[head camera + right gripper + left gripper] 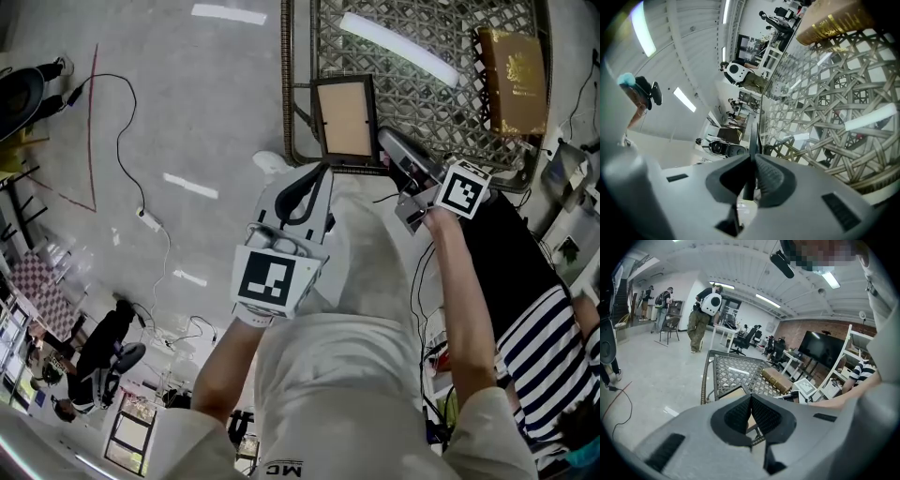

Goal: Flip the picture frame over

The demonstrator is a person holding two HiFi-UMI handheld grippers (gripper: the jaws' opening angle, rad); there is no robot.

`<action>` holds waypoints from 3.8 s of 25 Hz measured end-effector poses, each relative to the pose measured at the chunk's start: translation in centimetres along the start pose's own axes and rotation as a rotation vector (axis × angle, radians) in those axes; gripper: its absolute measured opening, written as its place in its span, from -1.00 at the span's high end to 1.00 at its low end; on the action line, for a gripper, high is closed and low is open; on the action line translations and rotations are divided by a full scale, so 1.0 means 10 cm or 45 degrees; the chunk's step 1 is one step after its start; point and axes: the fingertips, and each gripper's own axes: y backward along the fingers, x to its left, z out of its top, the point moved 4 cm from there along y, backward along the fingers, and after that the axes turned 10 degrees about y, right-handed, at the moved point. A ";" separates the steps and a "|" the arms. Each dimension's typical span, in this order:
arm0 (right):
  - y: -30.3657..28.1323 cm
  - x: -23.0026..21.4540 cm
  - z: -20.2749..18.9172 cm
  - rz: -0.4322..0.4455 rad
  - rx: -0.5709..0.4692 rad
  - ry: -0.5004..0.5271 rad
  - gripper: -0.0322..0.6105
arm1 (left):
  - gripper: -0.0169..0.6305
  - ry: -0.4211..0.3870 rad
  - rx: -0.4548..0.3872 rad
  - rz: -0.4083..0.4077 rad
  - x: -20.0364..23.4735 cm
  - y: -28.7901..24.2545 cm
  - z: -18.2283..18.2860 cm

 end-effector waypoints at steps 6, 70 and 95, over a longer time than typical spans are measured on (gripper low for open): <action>-0.02 -0.06 0.02 -0.114 0.005 0.096 0.77 | 0.87 -0.011 0.005 -0.011 -0.01 0.00 -0.01; 1.36 2.98 0.78 -0.417 -0.247 1.304 0.85 | 0.87 -0.179 -0.533 0.060 -1.20 1.75 1.28; 1.52 3.08 0.73 -0.380 -0.267 1.357 0.85 | 0.87 -0.183 -0.530 0.053 -1.44 1.79 1.16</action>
